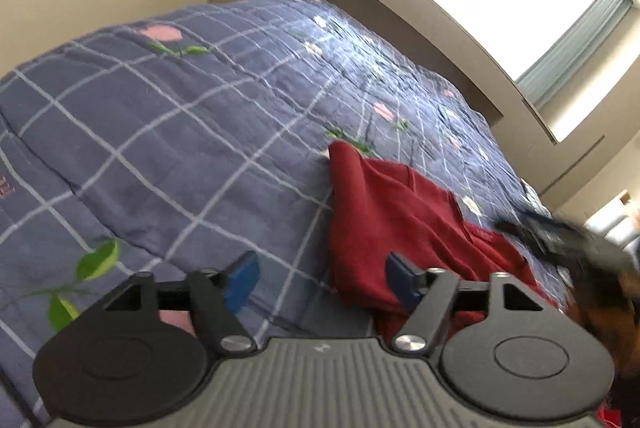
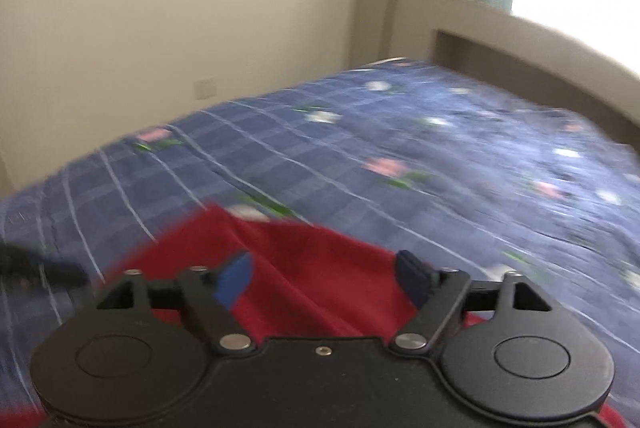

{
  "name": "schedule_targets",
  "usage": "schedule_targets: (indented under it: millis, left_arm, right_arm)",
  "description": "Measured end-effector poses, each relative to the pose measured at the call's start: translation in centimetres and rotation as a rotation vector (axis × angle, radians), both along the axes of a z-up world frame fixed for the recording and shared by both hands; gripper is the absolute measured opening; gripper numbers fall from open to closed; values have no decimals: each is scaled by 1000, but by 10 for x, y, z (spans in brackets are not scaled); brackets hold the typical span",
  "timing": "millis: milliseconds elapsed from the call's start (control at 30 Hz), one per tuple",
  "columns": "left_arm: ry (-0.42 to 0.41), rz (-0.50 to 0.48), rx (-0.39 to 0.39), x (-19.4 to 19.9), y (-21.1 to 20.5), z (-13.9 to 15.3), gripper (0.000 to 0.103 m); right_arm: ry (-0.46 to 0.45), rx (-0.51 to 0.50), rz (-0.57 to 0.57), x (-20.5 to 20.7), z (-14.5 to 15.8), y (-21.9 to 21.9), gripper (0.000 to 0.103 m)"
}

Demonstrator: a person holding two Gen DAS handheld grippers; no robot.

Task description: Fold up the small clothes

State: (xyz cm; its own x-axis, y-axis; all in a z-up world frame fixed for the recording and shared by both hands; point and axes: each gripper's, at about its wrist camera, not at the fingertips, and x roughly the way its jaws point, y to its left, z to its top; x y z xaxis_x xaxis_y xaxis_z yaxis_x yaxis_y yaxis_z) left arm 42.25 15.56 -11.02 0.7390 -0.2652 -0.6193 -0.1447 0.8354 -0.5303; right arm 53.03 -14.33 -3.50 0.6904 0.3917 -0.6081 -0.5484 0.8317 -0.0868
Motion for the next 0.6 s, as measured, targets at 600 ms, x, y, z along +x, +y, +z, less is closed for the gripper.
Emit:
schedule_targets:
  millis: [600]
  left_arm:
    - [48,55,254,11,-37,0,94]
  right_arm:
    - [-19,22,-748,-102,-53,-218,92]
